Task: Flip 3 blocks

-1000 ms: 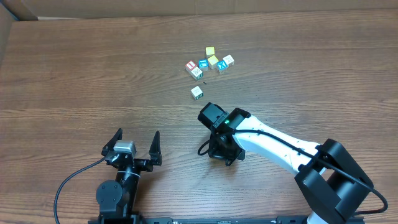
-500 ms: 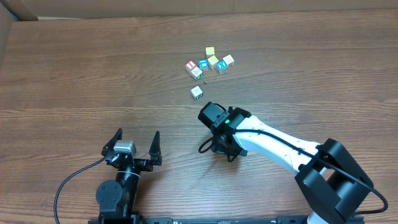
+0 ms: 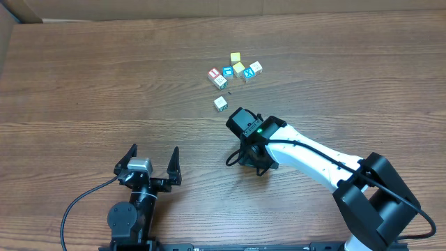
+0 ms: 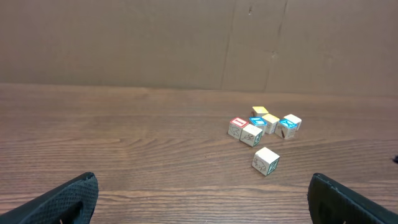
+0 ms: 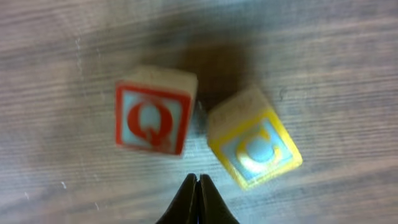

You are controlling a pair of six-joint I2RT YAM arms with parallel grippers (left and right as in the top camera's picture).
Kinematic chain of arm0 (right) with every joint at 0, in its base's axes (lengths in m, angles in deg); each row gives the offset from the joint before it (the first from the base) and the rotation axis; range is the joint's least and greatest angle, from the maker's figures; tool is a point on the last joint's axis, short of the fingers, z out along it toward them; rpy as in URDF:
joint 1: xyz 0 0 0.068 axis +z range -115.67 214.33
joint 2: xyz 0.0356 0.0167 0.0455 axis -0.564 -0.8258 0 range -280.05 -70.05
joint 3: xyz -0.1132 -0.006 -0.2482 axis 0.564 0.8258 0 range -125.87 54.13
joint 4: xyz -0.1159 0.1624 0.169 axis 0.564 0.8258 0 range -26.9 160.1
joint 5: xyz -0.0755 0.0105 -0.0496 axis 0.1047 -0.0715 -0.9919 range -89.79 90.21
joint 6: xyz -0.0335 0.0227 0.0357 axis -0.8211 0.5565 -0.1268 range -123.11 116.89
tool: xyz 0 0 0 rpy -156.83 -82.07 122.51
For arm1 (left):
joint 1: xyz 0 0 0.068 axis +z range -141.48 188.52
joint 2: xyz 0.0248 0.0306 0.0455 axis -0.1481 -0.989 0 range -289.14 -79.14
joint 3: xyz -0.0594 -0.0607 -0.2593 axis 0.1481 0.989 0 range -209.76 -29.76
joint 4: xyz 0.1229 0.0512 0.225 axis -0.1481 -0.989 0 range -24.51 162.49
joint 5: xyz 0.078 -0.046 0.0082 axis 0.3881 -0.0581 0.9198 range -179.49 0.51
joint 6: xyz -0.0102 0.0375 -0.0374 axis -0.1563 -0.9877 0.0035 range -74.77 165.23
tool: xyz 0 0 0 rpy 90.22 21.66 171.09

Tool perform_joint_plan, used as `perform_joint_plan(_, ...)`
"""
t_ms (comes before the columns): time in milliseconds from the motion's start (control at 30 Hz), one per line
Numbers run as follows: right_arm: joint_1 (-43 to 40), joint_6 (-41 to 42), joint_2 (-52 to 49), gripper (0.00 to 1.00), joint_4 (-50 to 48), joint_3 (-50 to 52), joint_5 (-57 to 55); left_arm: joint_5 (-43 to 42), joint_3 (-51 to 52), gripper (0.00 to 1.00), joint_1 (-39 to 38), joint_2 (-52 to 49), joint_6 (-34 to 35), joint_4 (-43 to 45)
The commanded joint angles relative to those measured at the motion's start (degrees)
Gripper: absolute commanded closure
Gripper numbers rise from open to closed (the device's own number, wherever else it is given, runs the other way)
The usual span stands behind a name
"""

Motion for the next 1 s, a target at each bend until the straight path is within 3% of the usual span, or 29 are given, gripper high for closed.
perform_joint_plan(0,-2.0,-2.6,3.5,0.96,2.8,-3.8,2.7,-0.1,0.2,0.00,-0.5,0.4,-1.3,-0.1)
perform_joint_plan(333,-7.4,-1.3,6.4,0.96,9.0,-2.6,3.4,-0.1,0.2,0.00,-0.5,0.4,-1.3,-0.1)
perform_joint_plan(700,-7.4,6.1,6.4,0.96,0.2,7.4,3.8,-0.1,0.2,0.00,-0.5,0.4,-1.3,-0.1)
perform_joint_plan(967,-7.5,5.6,6.4,0.96,-5.6,9.2,0.4,-0.1,0.2,0.00,-0.5,0.4,-1.3,-0.1)
